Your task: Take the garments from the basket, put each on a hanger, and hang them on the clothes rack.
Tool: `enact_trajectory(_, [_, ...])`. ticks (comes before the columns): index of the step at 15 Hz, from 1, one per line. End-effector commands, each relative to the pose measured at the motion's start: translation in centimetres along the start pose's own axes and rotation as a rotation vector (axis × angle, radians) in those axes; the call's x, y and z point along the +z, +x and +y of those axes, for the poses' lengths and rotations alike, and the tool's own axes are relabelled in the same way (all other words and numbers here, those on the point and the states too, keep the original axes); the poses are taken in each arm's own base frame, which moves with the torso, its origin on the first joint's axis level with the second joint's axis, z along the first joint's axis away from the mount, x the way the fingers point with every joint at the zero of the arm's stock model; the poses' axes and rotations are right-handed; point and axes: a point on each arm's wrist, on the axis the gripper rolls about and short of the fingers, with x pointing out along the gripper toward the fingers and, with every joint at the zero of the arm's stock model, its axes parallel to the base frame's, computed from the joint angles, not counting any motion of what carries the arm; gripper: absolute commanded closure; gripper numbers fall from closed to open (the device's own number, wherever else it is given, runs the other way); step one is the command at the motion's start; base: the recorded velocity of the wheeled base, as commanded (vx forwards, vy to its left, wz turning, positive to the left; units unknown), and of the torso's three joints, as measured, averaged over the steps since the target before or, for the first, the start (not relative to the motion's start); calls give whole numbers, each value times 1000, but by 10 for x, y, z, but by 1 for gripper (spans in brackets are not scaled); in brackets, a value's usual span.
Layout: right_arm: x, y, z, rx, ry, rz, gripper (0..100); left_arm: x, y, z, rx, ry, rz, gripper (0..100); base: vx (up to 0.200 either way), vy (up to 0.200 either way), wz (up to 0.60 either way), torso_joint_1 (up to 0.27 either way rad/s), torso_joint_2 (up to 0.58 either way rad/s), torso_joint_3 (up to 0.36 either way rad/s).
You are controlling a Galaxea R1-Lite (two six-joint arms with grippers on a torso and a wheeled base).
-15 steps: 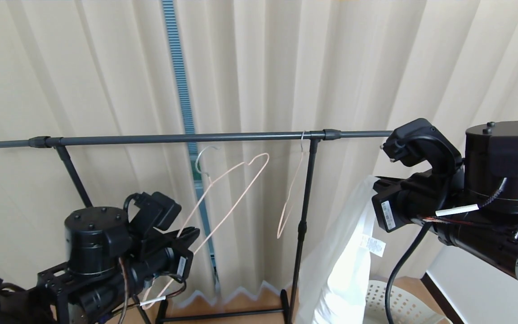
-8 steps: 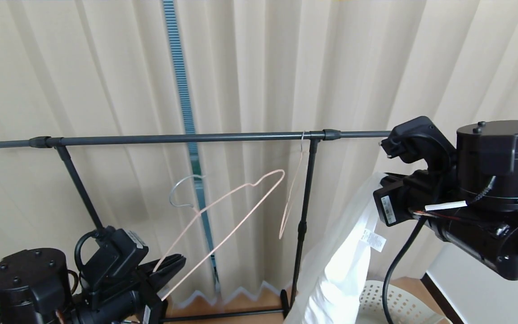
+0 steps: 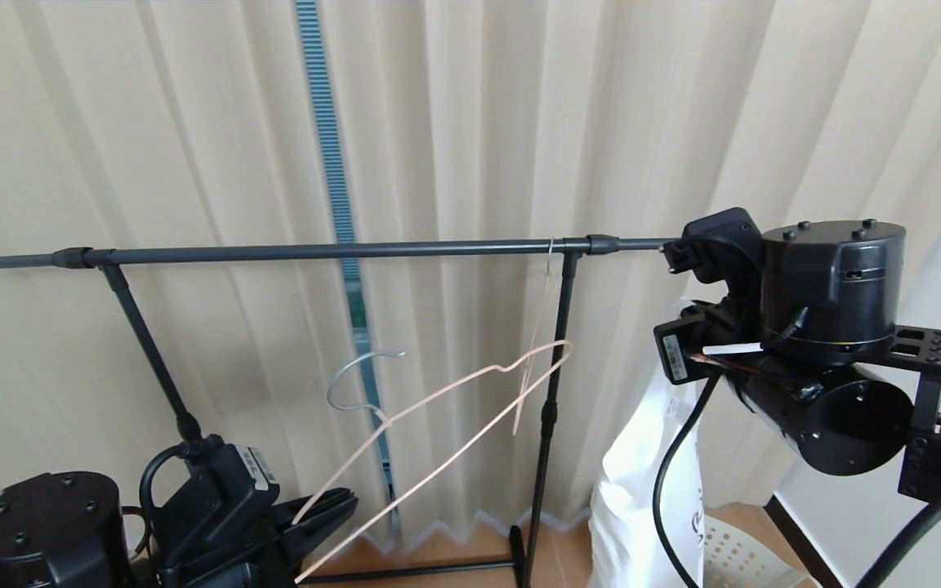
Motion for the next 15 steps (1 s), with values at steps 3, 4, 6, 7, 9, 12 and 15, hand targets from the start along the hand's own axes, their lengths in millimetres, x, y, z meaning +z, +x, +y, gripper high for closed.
enact_trajectory(3, [-6,21,5,-35,-10,35,100,3,1,-10,-55,-7,-10,100,0,0,0,0,0,0])
enact_trajectory(4, [-5,25,6,-42,3,27,100,4,2,-15,-80,-26,-13,100,0,0,0,0,0,0])
enact_trajectory(6, [-4,30,8,-48,19,11,100,5,2,-20,-109,-35,-15,100,0,0,0,0,0,0])
enact_trajectory(7, [-4,31,10,-49,25,3,100,5,3,-24,-127,-31,-13,100,0,0,0,0,0,0])
enact_trajectory(9, [-4,31,10,-46,30,-2,100,4,5,-28,-152,-41,-7,100,0,0,0,0,0,0])
enact_trajectory(12, [-5,31,14,-35,29,0,100,4,6,-29,-157,-67,-2,100,0,0,0,0,0,0])
enact_trajectory(15, [-6,22,24,2,24,-7,100,-2,11,-30,-162,-113,39,100,0,0,0,0,0,0])
